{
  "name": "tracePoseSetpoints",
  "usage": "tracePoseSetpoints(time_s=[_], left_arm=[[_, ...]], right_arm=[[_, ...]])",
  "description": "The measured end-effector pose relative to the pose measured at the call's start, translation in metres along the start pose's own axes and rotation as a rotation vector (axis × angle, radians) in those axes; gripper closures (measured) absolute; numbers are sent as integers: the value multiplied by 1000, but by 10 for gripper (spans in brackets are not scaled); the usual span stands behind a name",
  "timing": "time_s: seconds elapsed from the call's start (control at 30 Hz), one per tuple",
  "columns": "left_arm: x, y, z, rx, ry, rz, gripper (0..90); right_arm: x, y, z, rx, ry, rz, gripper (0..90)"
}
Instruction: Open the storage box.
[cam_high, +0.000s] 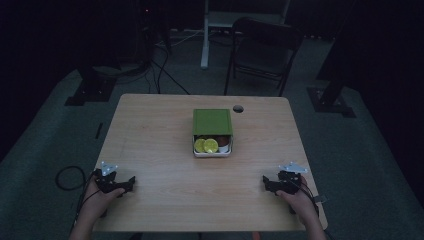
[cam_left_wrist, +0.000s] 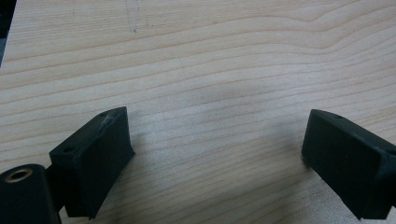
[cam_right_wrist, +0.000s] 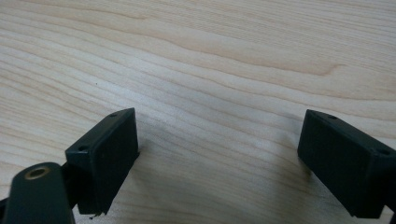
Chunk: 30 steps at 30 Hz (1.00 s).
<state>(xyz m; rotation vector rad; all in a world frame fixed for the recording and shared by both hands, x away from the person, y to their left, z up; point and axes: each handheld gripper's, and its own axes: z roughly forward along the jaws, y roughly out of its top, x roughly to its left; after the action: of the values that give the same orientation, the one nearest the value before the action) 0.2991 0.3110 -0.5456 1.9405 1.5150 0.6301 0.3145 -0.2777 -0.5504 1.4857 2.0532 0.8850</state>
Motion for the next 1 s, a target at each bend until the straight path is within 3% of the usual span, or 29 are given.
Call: tracePoseSetpoints(time_s=[0.33, 0.53, 0.87, 1.0], left_arm=[[0, 0, 0, 0, 0, 0, 86], [0, 0, 0, 0, 0, 0, 86], [0, 0, 0, -1, 0, 0, 86], [0, 0, 0, 0, 0, 0, 86]], right_arm=[[5, 2, -1, 10, -32, -3, 130], [16, 7, 0, -2, -56, -58, 138], [41, 17, 4, -23, -94, -208, 155], [48, 20, 5, -30, -105, -245, 165]])
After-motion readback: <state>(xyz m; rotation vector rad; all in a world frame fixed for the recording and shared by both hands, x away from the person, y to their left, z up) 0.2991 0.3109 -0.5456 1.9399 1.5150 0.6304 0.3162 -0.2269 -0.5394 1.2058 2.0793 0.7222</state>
